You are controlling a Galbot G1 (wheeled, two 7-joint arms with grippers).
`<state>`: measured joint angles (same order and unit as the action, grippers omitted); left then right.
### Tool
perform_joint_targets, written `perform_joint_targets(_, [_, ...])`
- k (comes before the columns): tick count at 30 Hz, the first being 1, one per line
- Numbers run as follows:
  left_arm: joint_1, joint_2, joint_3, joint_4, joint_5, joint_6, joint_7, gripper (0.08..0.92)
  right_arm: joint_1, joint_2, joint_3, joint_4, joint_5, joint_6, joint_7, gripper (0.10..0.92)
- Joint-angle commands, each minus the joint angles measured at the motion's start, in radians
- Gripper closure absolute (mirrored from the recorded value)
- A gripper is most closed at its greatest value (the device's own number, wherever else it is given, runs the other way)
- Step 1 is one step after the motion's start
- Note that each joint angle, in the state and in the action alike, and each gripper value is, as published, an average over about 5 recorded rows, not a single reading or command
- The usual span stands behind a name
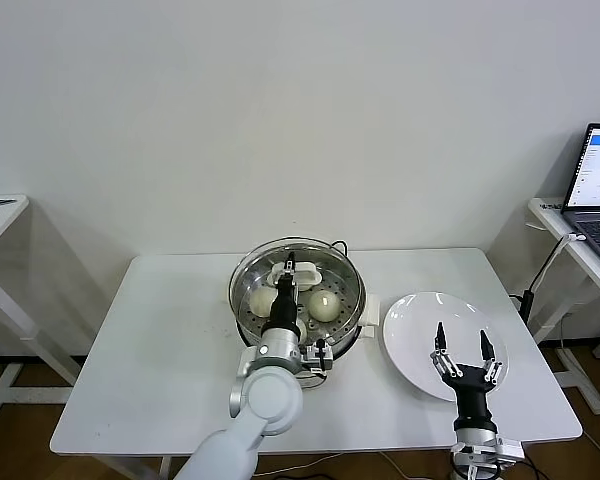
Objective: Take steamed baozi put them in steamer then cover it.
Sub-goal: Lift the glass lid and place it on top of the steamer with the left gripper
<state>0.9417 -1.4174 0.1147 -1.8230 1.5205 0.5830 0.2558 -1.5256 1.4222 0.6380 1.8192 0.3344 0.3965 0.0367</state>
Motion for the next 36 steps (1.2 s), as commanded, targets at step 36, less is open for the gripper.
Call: perform_joint_targets(36, [0.003,-0.045,-0.004,0.069,0.017,0.000,-0.017,0.812,0.025,-0.004,-0.011,-0.037,-0.006,0.003,-0.008,0.203])
